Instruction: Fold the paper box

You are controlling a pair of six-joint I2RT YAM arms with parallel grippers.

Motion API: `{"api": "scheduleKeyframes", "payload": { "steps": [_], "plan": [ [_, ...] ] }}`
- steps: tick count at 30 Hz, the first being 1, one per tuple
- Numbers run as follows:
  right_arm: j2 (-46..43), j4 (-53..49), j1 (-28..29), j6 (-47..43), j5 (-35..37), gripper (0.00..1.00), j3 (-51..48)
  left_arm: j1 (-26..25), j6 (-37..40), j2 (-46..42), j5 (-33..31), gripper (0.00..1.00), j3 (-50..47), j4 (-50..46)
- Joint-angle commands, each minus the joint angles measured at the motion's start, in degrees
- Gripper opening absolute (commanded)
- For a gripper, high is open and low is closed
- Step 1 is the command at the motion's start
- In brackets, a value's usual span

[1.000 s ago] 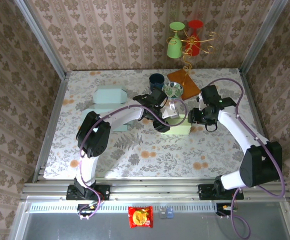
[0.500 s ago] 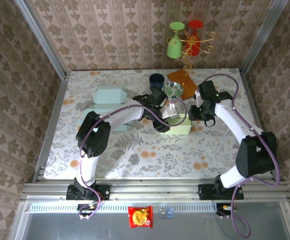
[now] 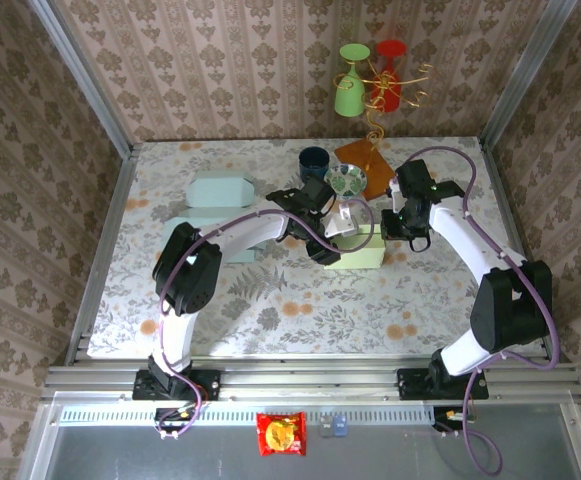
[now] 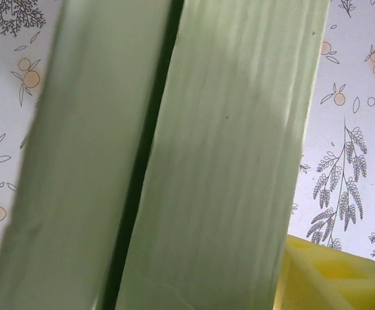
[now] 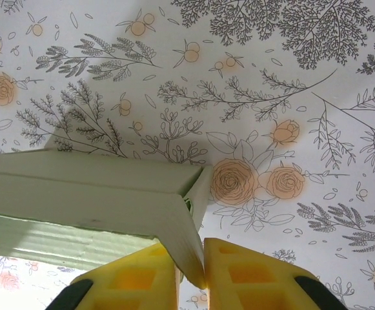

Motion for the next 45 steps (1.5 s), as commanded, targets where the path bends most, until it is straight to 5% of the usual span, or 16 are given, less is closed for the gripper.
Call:
{"api": "scheduleKeyframes", "payload": {
  "steps": [1,10,26,45],
  "plan": [
    [0.6,-1.7,0.6,-1.3,1.2,0.16,2.0,-0.3,0.7,0.9,0.0,0.59,2.0,-2.3],
    [0.4,-2.4,2.0,-1.4,3.9,0.0,1.7,-0.3,0.6,1.0,-0.3,0.56,2.2,-2.2],
    [-4.0,2.1,3.4,2.5,6.1,0.0,-6.5,-0.4,-0.5,1.0,-0.6,0.49,2.4,-1.8],
    [-5.3,4.2,5.6,6.1,8.8,0.0,-8.2,0.1,-7.3,-6.6,-1.4,0.66,-4.5,5.6]
  ]
}}
